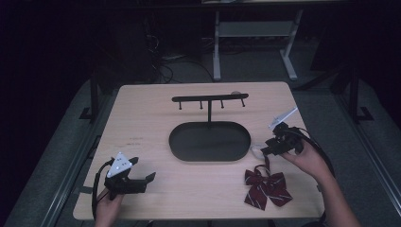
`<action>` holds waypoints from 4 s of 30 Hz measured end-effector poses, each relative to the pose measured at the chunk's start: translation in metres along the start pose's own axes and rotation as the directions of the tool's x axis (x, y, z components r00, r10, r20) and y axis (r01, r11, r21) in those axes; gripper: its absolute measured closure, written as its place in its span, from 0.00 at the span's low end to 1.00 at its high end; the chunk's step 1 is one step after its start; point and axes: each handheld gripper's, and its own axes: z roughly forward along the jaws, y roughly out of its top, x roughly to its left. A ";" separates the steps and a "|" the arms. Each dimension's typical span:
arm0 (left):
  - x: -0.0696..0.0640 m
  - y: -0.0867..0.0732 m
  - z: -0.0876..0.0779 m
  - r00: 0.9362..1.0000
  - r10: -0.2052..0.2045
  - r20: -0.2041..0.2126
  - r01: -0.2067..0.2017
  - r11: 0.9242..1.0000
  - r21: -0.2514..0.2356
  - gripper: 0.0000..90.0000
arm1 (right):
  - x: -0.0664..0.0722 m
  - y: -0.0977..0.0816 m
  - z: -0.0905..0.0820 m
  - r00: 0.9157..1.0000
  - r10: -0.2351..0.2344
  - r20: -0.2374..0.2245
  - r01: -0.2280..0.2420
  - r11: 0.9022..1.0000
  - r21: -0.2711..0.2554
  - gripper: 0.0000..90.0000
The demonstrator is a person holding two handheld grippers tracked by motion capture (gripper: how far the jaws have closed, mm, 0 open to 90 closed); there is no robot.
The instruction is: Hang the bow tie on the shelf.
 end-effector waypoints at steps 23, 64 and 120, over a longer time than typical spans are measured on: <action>0.000 0.000 0.000 1.000 0.003 0.003 -0.003 1.000 0.007 0.14 | -0.026 0.004 0.034 0.997 0.055 0.061 -0.060 0.996 0.072 0.72; -0.001 0.000 0.001 1.000 0.002 -0.001 -0.002 1.000 0.005 0.14 | 0.001 0.010 0.005 0.996 -0.090 0.003 0.090 0.994 0.060 0.96; -0.001 0.000 0.000 1.000 0.007 -0.003 -0.007 1.000 0.004 0.14 | 0.041 0.072 -0.060 0.965 -0.261 0.001 0.261 0.964 -0.055 0.97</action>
